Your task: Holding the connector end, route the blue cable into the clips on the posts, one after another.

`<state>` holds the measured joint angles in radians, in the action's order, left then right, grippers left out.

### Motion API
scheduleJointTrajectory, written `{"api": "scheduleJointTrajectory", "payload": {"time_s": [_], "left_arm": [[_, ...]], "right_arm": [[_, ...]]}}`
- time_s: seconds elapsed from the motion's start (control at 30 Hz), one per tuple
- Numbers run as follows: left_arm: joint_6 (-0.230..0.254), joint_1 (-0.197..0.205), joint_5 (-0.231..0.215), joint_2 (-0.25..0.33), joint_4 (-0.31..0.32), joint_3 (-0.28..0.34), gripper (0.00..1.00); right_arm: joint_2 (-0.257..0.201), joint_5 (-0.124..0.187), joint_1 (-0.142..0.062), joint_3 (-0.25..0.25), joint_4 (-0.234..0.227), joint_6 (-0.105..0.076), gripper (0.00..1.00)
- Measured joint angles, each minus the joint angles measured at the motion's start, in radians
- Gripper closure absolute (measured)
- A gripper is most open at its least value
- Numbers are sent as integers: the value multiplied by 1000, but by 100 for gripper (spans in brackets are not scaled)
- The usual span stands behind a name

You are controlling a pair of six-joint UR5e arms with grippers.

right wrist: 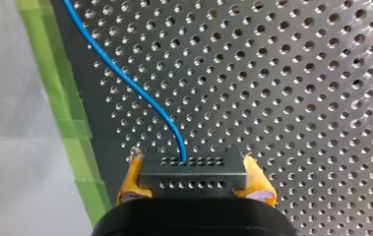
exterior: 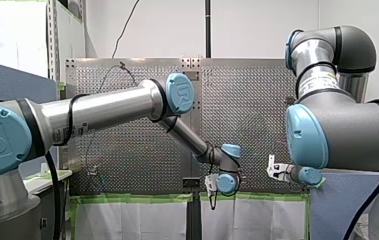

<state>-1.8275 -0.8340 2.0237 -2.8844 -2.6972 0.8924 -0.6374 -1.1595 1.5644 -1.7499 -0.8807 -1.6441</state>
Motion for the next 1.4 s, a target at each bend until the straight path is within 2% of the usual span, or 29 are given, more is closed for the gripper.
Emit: {"api": "scheduleJointTrajectory", "payload": {"time_s": [0.2,0.33,0.5,0.63,0.73,1.17,1.4], "left_arm": [[14,-22,11,0,-7,0,100],[16,-30,19,1,-7,0,100],[14,-23,24,7,-7,0,100],[12,-10,21,18,-6,0,100],[11,-1,17,21,-7,0,100],[-2,44,-55,21,-7,0,100],[-22,61,-103,20,-8,0,100]], "right_arm": [[0,15,-1,-8,10,19,100],[0,35,-3,-11,18,35,100],[0,58,-11,-12,7,36,100],[-1,81,-19,-9,0,27,100],[-1,86,-23,-3,-1,21,100],[-3,82,-25,24,3,4,100],[-1,86,-18,26,-10,-31,100]]}}
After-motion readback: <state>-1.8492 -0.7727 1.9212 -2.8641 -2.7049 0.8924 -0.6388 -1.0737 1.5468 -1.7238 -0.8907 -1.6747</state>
